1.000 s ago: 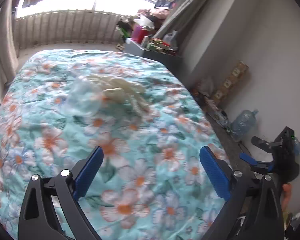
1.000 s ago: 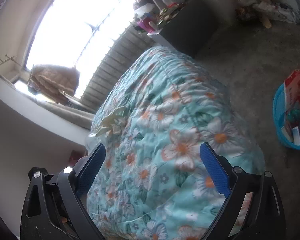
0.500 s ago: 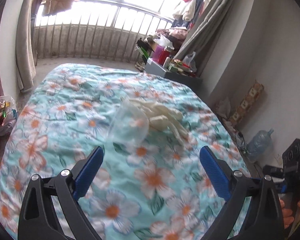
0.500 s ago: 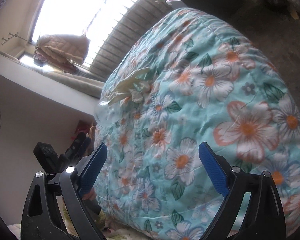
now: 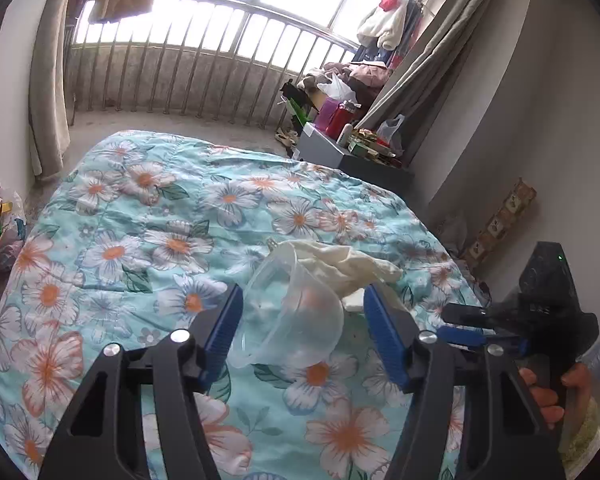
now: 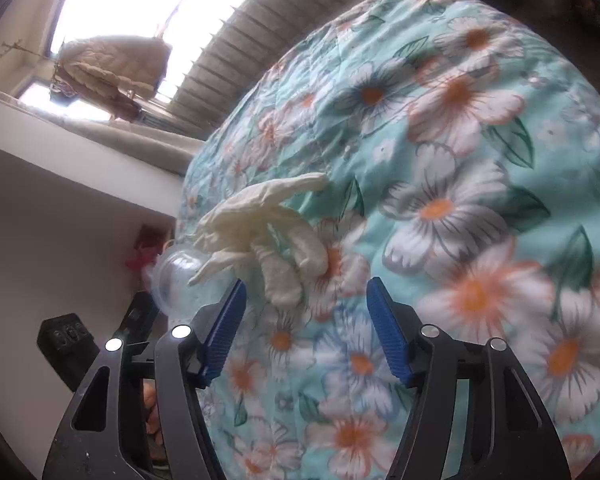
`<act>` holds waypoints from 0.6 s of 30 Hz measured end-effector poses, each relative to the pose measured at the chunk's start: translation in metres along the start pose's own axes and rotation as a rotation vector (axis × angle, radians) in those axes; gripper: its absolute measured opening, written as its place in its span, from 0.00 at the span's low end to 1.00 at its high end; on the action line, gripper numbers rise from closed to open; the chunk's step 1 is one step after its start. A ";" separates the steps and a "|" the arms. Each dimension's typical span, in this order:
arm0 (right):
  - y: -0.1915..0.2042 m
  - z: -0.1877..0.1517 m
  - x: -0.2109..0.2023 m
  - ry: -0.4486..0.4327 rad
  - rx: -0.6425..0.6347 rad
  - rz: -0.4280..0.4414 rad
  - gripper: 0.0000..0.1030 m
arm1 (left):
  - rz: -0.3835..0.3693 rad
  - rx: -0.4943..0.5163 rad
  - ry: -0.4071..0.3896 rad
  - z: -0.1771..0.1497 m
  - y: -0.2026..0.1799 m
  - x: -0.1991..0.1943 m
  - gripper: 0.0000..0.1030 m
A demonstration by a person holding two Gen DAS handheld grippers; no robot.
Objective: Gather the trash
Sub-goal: 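Grasp the white gloves with the right tool while the left grasps the clear cup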
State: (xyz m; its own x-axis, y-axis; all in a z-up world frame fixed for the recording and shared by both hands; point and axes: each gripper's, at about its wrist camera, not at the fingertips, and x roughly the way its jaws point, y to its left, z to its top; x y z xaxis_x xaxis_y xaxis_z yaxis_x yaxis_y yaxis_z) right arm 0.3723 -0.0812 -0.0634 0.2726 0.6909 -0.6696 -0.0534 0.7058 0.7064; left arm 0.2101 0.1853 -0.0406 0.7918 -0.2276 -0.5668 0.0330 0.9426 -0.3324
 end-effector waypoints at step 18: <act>0.023 -0.035 -0.015 -0.021 -0.100 -0.048 0.02 | -0.076 0.002 0.089 -0.017 -0.019 -0.012 0.05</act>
State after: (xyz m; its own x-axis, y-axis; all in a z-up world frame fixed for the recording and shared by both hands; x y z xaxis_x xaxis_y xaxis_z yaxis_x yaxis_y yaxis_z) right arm 0.3336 -0.0699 -0.0445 0.2975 0.6531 -0.6964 -0.1349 0.7509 0.6465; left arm 0.1891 0.1656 -0.0401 0.7295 -0.3196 -0.6048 0.0925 0.9221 -0.3758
